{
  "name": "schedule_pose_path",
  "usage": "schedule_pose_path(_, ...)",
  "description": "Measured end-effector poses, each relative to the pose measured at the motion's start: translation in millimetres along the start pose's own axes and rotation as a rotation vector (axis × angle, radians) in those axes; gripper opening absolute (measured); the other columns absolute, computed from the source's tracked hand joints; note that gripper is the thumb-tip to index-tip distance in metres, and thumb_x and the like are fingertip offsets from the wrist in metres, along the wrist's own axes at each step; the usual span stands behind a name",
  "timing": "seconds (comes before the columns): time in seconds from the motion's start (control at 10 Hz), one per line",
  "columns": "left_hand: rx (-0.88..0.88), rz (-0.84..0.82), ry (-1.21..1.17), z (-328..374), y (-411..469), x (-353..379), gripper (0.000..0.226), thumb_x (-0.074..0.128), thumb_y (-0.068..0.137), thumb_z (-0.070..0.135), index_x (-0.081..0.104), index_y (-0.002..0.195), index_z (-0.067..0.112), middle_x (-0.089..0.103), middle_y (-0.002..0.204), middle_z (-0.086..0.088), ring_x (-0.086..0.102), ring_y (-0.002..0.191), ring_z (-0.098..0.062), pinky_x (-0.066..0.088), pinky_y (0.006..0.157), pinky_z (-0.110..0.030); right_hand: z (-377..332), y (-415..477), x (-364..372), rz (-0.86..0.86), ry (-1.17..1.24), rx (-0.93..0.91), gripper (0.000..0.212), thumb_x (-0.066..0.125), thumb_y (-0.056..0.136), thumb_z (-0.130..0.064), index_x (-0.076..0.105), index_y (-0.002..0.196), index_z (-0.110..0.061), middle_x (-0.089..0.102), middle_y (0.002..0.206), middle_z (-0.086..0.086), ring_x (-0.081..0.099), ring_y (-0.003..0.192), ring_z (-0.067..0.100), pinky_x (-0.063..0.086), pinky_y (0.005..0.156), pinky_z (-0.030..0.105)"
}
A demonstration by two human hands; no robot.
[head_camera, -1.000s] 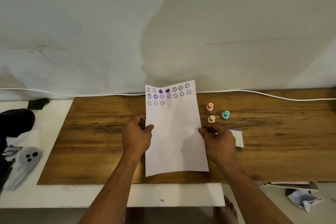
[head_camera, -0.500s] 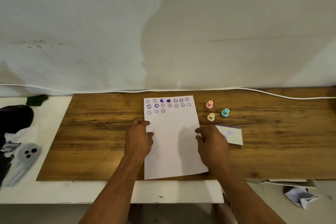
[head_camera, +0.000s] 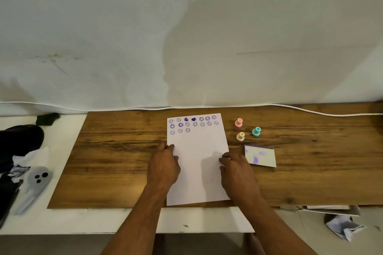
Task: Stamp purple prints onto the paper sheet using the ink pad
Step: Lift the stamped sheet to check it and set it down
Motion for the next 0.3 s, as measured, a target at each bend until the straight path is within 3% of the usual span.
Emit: schedule_pose_path(0.3, 0.1, -0.137, 0.078, 2.9, -39.7, -16.2, 0.061, 0.055, 0.1, 0.037, 0.04, 0.155, 0.016, 0.044, 0.158, -0.006, 0.049, 0.139, -0.023, 0.041, 0.113, -0.032, -15.0, -23.3, -21.0, -0.19, 0.035, -0.042, 0.051, 0.052, 0.104, -0.03, 0.046, 0.153, -0.024, 0.041, 0.162, -0.001, 0.038, 0.145, 0.022, 0.036, 0.117, 0.034)
Point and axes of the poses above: each hand's wrist, its own y-axis towards the middle knuckle, its own x-axis out of the palm, z = x × y, the point moved 3 cm from there along y, towards the middle knuckle
